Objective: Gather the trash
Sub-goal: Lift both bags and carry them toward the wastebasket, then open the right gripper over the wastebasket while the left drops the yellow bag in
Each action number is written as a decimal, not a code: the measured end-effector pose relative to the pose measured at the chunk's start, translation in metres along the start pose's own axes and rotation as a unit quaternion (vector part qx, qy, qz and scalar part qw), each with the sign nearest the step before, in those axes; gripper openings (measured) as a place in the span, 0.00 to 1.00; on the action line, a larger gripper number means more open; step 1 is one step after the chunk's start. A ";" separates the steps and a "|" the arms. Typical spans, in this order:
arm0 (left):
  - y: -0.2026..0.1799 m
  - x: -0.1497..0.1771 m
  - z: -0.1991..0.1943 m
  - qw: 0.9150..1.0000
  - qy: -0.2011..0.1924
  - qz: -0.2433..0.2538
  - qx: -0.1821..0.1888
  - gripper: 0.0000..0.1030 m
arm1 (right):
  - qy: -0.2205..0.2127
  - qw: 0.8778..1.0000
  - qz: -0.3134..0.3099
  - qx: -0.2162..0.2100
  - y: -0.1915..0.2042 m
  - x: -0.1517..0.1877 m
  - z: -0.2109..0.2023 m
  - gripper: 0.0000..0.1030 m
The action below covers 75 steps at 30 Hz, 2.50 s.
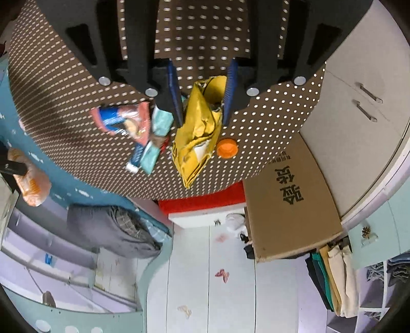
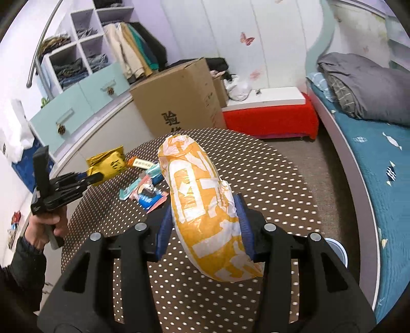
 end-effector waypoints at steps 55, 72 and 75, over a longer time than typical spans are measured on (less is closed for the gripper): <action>-0.491 -0.046 0.011 0.959 0.099 0.177 0.199 0.27 | -0.114 0.913 0.362 0.146 -0.347 0.148 -0.147 0.87; -0.523 -0.043 0.048 0.953 0.137 0.212 0.169 0.89 | -0.142 0.917 0.340 0.152 -0.318 0.124 -0.168 0.94; -0.504 -0.048 0.037 0.958 0.124 0.198 0.167 0.89 | -0.143 0.918 0.338 0.153 -0.307 0.121 -0.165 0.94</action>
Point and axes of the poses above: each gripper's, at about its wrist camera, not at the fingertips, and z roughly the way its jaws point, y to its left, x to its underside, the point moved 7 cm from there along z, roughly the way its jaws point, and after that the axes turned 15 degrees about -x, right-handed, at the moved point
